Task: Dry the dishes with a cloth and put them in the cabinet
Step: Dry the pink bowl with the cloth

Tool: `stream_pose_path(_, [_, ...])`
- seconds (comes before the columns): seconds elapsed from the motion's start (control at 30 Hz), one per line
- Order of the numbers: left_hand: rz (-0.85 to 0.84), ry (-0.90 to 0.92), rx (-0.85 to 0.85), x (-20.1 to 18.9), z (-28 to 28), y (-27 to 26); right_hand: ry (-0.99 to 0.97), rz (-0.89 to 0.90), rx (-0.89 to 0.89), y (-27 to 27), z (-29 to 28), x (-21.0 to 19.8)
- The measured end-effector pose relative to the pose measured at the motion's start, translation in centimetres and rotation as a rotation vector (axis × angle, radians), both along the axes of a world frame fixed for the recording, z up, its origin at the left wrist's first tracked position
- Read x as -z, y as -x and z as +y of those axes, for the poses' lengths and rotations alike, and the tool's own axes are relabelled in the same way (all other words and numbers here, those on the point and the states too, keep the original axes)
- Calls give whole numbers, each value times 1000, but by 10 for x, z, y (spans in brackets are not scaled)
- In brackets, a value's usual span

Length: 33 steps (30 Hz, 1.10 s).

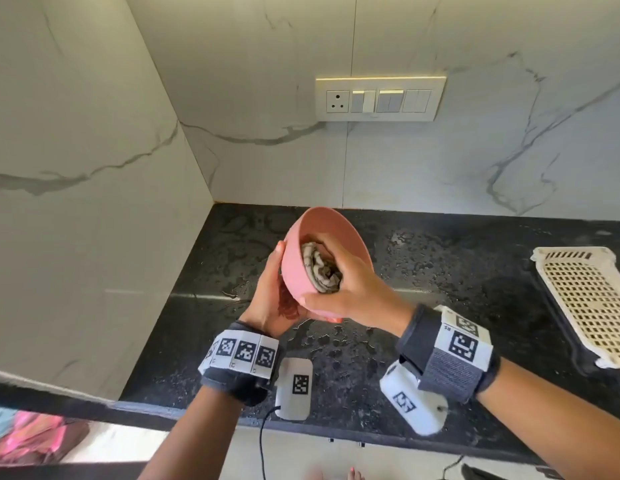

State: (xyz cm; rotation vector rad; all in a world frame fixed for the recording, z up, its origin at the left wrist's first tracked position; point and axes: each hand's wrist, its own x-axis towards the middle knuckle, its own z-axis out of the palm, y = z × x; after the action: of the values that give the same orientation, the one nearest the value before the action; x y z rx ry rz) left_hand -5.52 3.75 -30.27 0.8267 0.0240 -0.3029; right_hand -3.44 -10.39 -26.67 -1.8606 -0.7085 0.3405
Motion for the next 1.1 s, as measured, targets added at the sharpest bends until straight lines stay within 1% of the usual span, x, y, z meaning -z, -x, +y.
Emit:
stream_pose_path(0.03, [13,-36,39,-1,0,-1,-56,49,69,-1,1,0])
stream_pose_path(0.1, [30,-116,40,0,-2,-2,-208,221,170,-5,2,-7])
stream_pose_path(0.17, [39,-191,-34,1,-7,-1,-312,376,197,-10,2,-13])
stream_pose_path(0.2, [25,-207,-77,1,-11,-1,-316,399,183,-13,2,-15])
stream_pose_path(0.23, [1,-204,-117,1,-13,-3,-308,396,151,-13,2,-17])
stream_pose_path(0.3, [-32,-155,-176,-4,-15,-7,-267,329,63,-12,3,-20])
stream_pose_path(0.37, [-24,-52,-201,-8,-11,-13,-158,203,-29,-8,0,-18])
stream_pose_path(0.4, [7,-14,-191,-9,-7,-15,-77,130,-68,-5,-3,-14])
stream_pose_path(0.47, [106,-26,-91,-9,2,-17,74,-41,-138,0,-11,-4])
stream_pose_path(0.5, [153,-47,-23,-9,5,-17,111,-111,-161,2,-15,1])
stream_pose_path(0.57, [206,-63,73,-8,7,-18,118,-165,-167,2,-23,13])
stream_pose_path(0.63, [176,-87,111,-6,7,-16,78,-126,-111,-1,-26,17])
stream_pose_path(0.7, [118,-130,105,-4,3,-12,-21,2,-1,-5,-25,16])
stream_pose_path(0.77, [78,-192,48,-1,-4,-8,-198,161,105,-8,-21,13])
stream_pose_path(0.8, [66,-197,1,0,-8,-7,-246,196,120,-8,-18,11])
stream_pose_path(0.87, [4,-165,-107,0,-13,-9,-216,177,59,-7,-13,7])
stream_pose_path(0.93, [-43,-138,-179,-3,-13,-12,-115,122,-33,-6,-13,4])
stream_pose_path(1.0, [-15,-122,-199,-8,-7,-13,-5,44,-155,-7,-21,2])
stream_pose_path(1.1, [-30,-140,-135,-8,4,-14,192,-79,-406,-15,-35,-7])
